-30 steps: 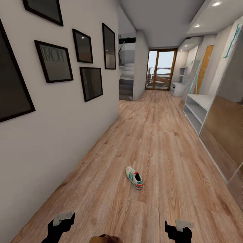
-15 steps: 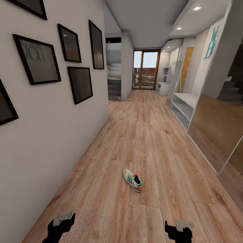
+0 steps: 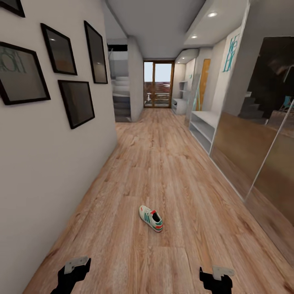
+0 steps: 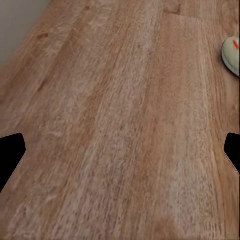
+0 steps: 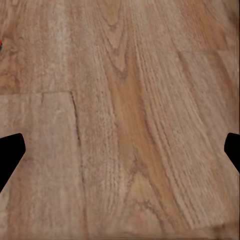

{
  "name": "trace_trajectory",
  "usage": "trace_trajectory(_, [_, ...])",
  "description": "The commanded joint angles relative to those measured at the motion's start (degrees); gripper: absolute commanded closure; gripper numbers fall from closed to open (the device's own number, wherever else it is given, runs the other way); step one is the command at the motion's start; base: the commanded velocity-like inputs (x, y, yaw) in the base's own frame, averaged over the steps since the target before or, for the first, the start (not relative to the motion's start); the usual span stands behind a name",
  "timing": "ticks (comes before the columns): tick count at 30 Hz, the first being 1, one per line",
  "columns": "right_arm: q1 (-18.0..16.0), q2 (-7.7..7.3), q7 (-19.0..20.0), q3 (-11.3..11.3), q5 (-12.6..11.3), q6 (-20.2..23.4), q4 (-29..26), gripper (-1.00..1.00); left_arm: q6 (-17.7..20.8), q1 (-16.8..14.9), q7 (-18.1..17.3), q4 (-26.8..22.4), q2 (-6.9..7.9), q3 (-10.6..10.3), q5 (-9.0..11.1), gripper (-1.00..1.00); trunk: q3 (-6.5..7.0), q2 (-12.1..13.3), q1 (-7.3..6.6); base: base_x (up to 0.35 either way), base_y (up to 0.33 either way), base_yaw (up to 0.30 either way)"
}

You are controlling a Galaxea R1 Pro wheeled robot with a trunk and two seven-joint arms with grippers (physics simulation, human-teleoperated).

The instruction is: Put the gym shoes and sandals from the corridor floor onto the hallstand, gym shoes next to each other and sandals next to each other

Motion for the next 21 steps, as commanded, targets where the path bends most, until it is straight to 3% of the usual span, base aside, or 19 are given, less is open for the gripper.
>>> trace_trajectory(1, [0.0,0.02,0.0,0.0,-0.2,-0.2,0.1,-1.0,-0.1,0.0,-0.4,0.0,0.03,-0.1,0.6,-1.0,-0.05,0.0,-0.01,0.001,0.003,-0.265])
trace_trajectory(14, [0.0,0.03,0.0,0.0,-0.2,-0.2,0.1,-1.0,-0.1,0.0,-0.4,0.1,0.11,-0.1,0.6,-1.0,-0.05,0.0,-0.01,-0.007,0.007,-0.265])
trace_trajectory(21, [0.0,0.04,0.0,0.0,-0.2,-0.2,0.1,-1.0,-0.1,0.0,-0.5,0.1,0.11,-0.1,0.6,-1.0,-0.05,0.0,-0.01,-0.178,0.171,-0.265])
